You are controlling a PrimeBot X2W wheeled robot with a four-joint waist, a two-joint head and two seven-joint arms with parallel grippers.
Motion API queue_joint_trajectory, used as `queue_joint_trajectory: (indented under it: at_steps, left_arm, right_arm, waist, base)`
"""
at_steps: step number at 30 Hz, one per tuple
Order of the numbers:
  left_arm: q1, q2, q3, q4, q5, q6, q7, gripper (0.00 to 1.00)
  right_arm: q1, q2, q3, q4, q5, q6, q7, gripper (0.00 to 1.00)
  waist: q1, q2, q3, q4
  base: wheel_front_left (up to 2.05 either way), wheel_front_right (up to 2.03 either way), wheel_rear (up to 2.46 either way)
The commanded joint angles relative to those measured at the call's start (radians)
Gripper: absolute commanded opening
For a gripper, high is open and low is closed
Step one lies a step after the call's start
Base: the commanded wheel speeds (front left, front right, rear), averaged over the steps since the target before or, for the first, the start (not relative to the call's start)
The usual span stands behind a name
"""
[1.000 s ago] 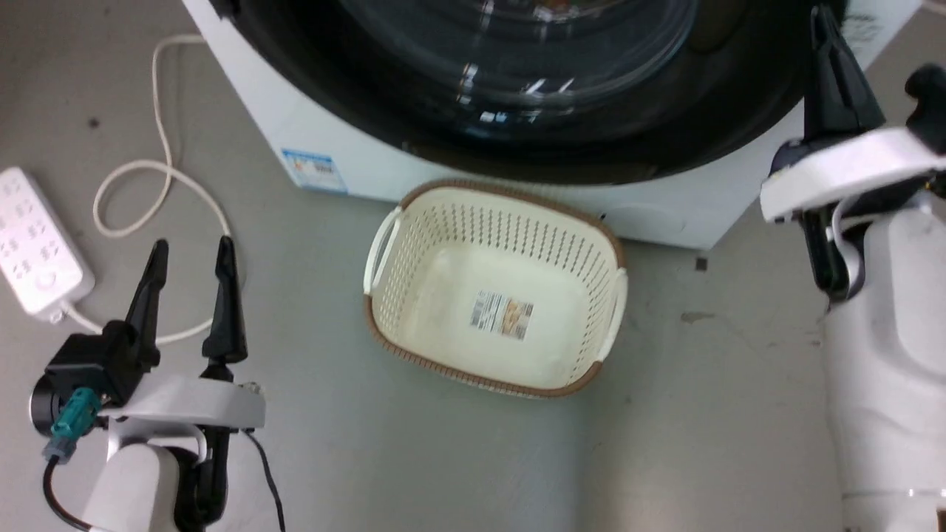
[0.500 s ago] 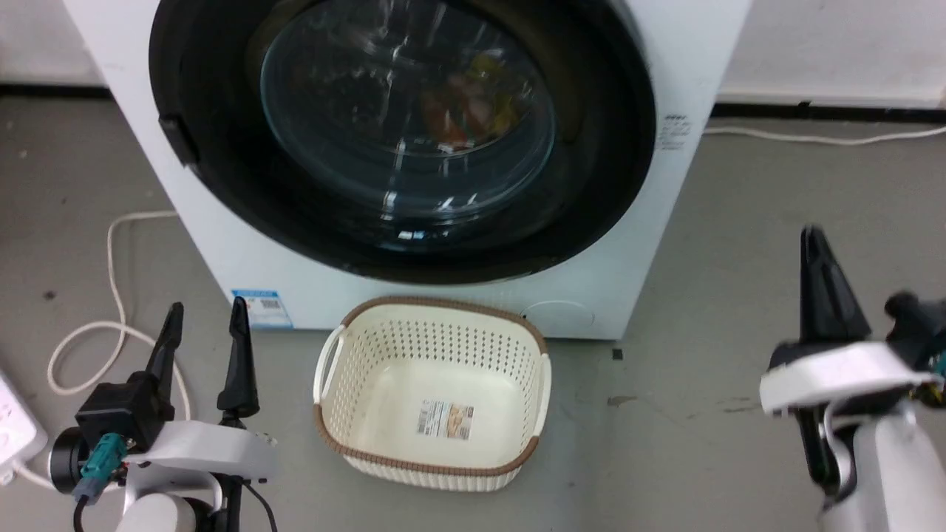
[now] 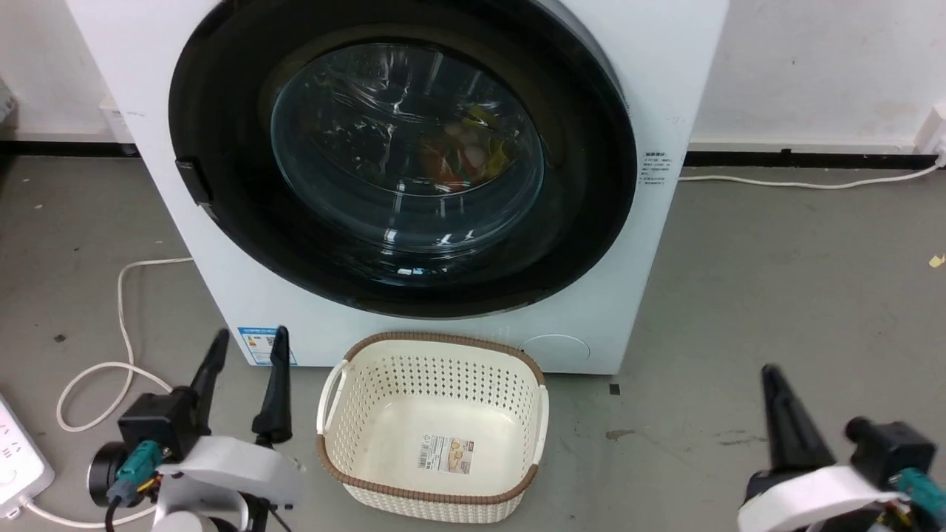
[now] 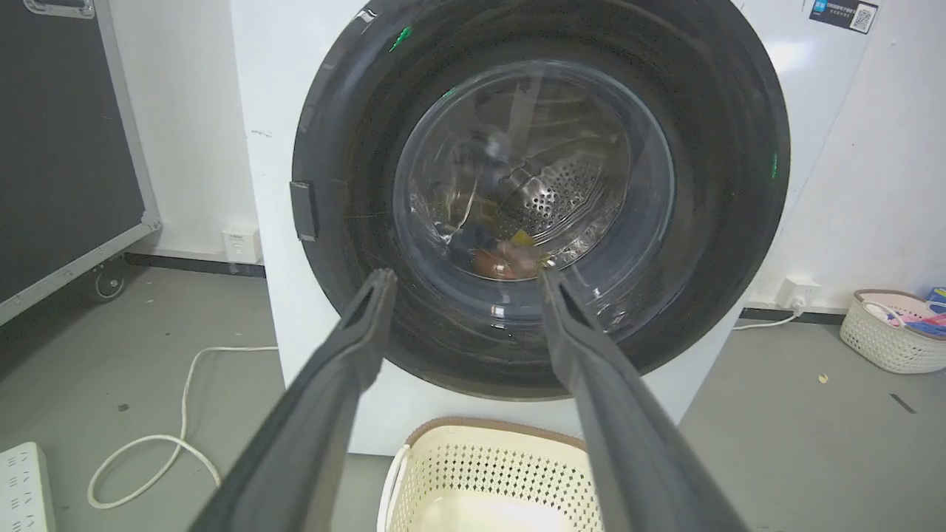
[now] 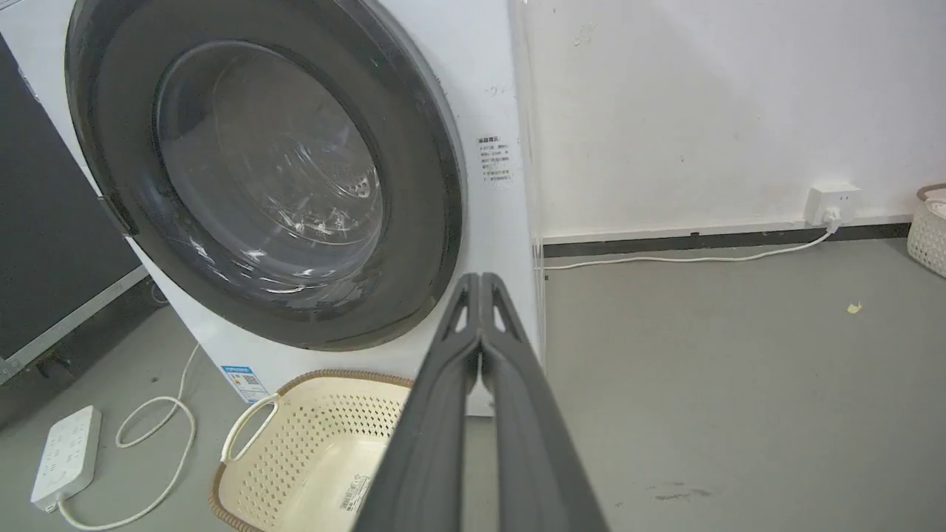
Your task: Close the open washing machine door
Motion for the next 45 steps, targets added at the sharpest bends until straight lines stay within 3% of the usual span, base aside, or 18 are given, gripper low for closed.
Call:
queue_joint_trajectory:
  at_steps: [1,24,25,26,45]
  left_arm:
    - [0.016,-0.001,-0.005,0.005,-0.007,-0.005,0.008,1.00]
    - [0.029,-0.013,-0.033,0.076,-0.033,0.003,0.026,1.00]
    - [0.028,-0.013,-0.034,0.077,-0.033,0.003,0.026,1.00]
    - [0.027,-0.012,-0.034,0.078,-0.032,0.004,0.024,1.00]
    - [0.013,-0.002,-0.043,0.087,-0.027,0.024,0.009,1.00]
  right_arm:
    - [0.025,-0.003,0.017,-0.011,0.001,-0.001,0.012,0.00]
    - [0.060,-0.003,0.101,-0.001,0.007,-0.001,0.028,0.00]
    - [0.059,-0.003,0.100,0.000,0.009,-0.001,0.027,0.20]
    - [0.059,-0.003,0.100,0.001,0.009,-0.001,0.026,1.00]
    - [0.051,-0.003,0.096,0.004,0.006,-0.001,0.024,1.00]
  waist:
    - [0.0000,0.0000,-0.004,0.003]
    - [0.0000,0.0000,-0.008,0.029]
    - [0.0000,0.0000,-0.008,0.029]
    - [0.0000,0.0000,-0.008,0.030]
    - [0.0000,0.0000,-0.011,0.035]
  base:
    - [0.00,0.00,0.00]
    - [0.00,0.00,0.00]
    - [0.00,0.00,0.00]
    - [0.00,0.00,0.00]
    - [0.00,0.00,0.00]
